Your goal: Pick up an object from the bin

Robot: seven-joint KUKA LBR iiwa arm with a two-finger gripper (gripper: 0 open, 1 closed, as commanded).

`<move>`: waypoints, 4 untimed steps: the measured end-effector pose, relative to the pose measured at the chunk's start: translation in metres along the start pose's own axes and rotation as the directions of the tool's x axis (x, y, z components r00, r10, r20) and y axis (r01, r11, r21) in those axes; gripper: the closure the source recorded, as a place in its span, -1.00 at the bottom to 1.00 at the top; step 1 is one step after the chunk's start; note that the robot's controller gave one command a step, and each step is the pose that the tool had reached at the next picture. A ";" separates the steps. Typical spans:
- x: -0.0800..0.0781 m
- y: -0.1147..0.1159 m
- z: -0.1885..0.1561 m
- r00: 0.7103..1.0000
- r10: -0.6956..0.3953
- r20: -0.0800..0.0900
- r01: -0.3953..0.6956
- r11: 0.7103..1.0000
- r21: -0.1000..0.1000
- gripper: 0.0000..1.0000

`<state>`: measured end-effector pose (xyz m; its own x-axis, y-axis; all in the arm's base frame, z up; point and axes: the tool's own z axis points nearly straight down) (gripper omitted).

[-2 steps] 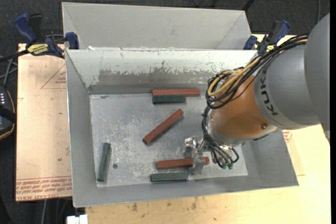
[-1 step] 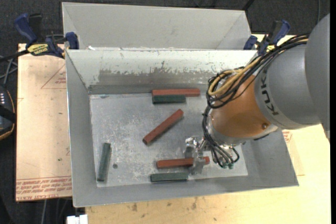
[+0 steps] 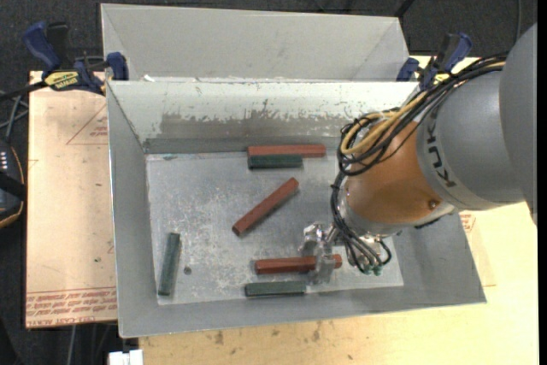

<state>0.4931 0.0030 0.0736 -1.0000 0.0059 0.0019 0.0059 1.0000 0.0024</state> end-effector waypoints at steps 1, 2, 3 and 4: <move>0.001 0.000 -0.016 1.000 -0.002 -0.002 0.002 1.000 0.001 1.00; 0.000 0.000 -0.031 1.000 -0.002 0.000 0.002 1.000 0.001 1.00; 0.000 0.000 -0.044 1.000 -0.002 0.002 0.002 1.000 0.001 1.00; 0.000 0.001 -0.054 1.000 -0.003 0.004 0.003 1.000 0.001 1.00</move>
Offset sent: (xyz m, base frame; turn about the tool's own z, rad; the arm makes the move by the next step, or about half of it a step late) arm 0.0000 0.0002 0.0164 0.0000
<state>0.4937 0.0034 0.1280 -1.0000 0.0029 -0.0023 0.0029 1.0000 0.0013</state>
